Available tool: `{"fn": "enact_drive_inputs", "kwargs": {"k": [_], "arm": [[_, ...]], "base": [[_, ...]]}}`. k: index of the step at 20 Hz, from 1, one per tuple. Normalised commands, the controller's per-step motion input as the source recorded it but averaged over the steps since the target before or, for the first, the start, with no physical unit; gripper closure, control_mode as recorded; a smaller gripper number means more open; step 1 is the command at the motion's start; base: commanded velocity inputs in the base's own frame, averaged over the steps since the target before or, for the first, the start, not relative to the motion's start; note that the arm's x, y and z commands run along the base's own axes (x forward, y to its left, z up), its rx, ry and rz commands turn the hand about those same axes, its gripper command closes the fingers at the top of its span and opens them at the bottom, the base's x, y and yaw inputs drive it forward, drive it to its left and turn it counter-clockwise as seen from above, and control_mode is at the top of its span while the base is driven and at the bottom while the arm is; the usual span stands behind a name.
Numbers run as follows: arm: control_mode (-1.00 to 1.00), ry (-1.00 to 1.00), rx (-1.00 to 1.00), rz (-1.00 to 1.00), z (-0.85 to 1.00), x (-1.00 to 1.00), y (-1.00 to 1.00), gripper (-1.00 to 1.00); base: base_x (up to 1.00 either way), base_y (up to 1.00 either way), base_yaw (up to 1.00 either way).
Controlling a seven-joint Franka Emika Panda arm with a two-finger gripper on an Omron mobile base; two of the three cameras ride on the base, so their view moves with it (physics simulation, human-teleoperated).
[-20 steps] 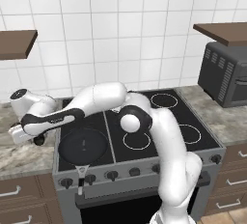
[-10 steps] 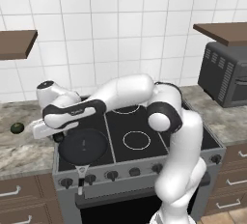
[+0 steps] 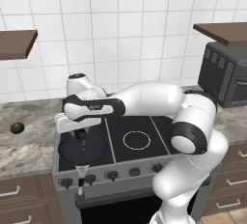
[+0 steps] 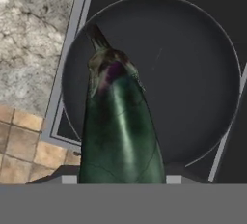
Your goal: Put the eggplant and squash in the pan. Then turn on the front left burner and set the heat to medium.
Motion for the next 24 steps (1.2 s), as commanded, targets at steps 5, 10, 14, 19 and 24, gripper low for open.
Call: {"fn": "enact_drive_inputs", "kwargs": {"k": [5,10,14,19,24], "arm": [[-1.00,0.19,0.00,0.00,0.26,0.00,-0.71,1.00],[-1.00,0.15,0.00,0.00,0.01,0.03,-0.24,1.00],[-1.00,0.00,0.00,0.00,-0.16,0.15,0.00,1.00],[-1.00,-0.01,-0.03,0.00,-0.17,0.18,0.00,1.00],[-1.00,-0.02,-0.09,0.00,-0.05,0.04,0.00,1.00]], "base": [[0.00,0.00,0.00],[0.00,0.00,0.00],[0.00,0.00,0.00],[0.00,0.00,0.00],[0.00,0.00,0.00]]}}
